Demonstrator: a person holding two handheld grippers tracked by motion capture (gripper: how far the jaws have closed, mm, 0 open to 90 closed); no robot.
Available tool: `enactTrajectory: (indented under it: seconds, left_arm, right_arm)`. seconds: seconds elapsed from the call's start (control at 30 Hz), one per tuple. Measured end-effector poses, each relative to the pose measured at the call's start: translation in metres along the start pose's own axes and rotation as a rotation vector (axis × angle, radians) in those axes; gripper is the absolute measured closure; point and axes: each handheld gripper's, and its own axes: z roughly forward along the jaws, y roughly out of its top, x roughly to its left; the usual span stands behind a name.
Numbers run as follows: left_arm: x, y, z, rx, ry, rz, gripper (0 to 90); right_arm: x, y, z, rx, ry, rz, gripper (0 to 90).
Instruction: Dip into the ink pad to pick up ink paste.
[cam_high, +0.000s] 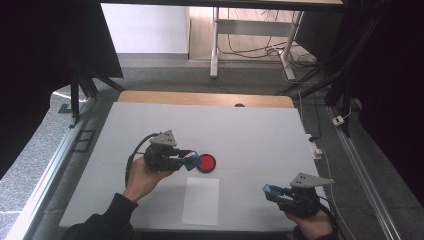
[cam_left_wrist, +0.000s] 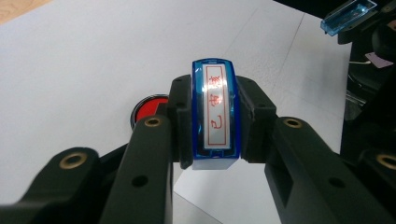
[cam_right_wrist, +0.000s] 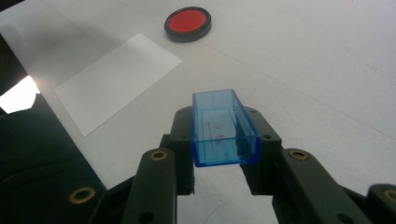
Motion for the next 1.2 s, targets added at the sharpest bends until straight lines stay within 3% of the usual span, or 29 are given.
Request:
enactTrajectory:
  seconds: [0.6,1.2]
  left_arm:
    - [0.017,0.01,0.03,0.043,0.025,-0.016,69.9]
    - [0.03,0.012,0.072,0.106,0.03,-0.024,70.0]
  right_arm:
    - [0.001,0.0,0.0,0.008,0.004,-0.005,68.3]
    - [0.001,0.0,0.0,0.011,0.007,-0.002,68.3]
